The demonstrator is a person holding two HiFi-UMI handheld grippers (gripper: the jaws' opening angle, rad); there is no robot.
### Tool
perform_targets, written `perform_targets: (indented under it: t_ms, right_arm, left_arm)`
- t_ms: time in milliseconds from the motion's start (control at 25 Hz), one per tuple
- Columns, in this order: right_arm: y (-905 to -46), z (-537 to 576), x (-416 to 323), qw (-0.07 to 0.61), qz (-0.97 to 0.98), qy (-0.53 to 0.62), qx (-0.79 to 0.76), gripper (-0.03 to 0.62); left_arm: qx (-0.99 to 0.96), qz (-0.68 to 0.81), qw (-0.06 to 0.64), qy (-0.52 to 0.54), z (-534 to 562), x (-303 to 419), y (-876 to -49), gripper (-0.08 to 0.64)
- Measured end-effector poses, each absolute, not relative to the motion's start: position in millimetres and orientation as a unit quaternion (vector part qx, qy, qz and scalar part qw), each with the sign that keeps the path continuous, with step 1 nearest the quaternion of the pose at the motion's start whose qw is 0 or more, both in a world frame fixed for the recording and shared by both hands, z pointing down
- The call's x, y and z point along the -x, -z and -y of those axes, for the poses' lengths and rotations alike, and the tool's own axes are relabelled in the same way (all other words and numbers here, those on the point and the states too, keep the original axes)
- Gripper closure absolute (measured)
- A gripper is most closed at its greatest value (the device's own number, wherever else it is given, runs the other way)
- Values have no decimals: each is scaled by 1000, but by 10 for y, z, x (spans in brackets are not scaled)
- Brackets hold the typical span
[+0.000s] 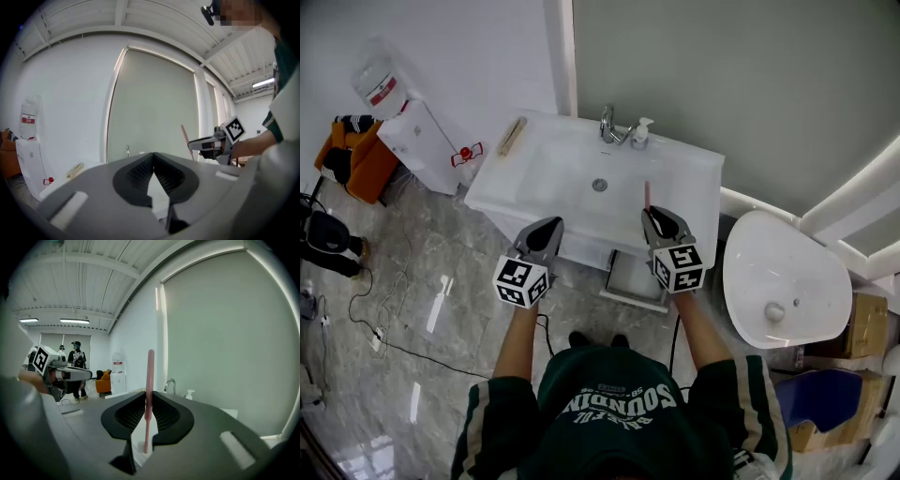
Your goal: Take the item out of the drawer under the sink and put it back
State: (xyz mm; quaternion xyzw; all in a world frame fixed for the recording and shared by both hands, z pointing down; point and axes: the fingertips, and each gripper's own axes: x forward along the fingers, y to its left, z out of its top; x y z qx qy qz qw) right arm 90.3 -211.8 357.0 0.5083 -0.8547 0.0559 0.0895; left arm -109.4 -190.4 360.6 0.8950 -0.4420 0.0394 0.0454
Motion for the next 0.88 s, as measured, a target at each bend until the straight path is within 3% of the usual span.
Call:
perform_targets:
  t_ms: [880]
  right_arm:
    - [-3865, 1982, -965, 101, 851, -79, -509, 543]
  left_arm:
    - [-900, 428, 68, -52, 1828, 933, -3854, 509]
